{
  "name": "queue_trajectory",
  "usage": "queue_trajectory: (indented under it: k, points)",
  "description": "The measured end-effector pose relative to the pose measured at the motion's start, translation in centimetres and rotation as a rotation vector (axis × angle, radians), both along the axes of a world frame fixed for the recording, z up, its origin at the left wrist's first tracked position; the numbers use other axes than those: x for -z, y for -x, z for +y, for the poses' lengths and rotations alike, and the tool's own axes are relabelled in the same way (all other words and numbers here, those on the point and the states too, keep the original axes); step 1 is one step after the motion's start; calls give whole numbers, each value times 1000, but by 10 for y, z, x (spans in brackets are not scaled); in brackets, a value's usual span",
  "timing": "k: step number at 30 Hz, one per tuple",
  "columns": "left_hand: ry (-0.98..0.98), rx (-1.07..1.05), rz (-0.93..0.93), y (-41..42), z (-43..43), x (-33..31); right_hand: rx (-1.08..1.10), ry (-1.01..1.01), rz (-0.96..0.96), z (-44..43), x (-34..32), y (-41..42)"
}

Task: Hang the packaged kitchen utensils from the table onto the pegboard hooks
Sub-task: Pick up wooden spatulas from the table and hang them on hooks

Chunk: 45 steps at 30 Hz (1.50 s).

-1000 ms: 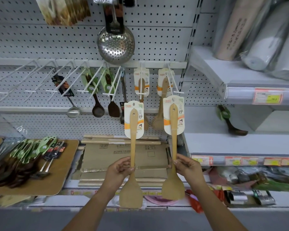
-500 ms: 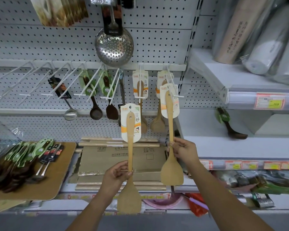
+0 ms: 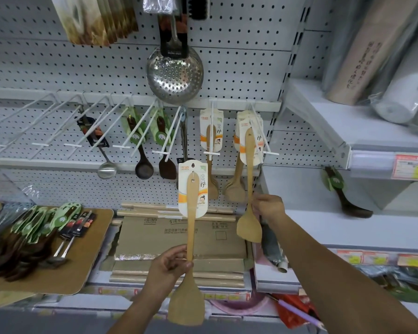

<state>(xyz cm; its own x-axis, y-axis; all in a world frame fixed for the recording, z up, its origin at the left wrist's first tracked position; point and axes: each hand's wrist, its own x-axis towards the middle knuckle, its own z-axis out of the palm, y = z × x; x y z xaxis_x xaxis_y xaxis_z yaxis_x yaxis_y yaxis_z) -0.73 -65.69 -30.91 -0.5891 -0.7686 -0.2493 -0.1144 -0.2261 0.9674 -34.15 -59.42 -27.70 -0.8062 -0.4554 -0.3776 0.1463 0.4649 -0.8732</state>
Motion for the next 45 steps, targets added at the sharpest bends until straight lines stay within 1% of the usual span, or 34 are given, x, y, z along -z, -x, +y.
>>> queue_trajectory:
  k: [2, 4, 5, 8, 11, 14, 16, 20, 23, 29, 39, 45]
  points:
    - [-6, 16, 3, 2, 3, -1, -38, -100, 60, 7, 1, 1]
    - [-6, 34, 2, 5, 7, -3, -69, -112, 102, 13, -5, -5]
    - [-7, 43, 4, 6, 9, -4, -90, -70, 91, 14, -11, -10]
    - [-5, 63, 6, 11, 15, -4, -157, 165, -25, 15, -35, -40]
    - [-8, 83, 2, 16, 20, -6, -224, 374, -90, 12, -69, -76]
    - [-9, 100, 10, 19, 25, -9, -272, 467, -60, 11, -96, -104]
    - [-3, 95, 15, 20, 25, -11, -293, 502, -50, 10, -103, -113]
    - [24, 128, 20, 20, 29, -15, -306, 501, -21, 11, -109, -119]
    - [8, 155, 22, 18, 32, -18, -318, 491, -24, 15, -112, -120]
    - [-32, 212, 58, 12, 32, -23, -369, 566, -51, 22, -121, -125]
    - [-48, 177, 87, 16, 23, -25, -315, 535, 30, 6, -124, -126]
    - [-51, 164, 93, 22, 13, -21, -277, 515, 25, -14, -115, -120]
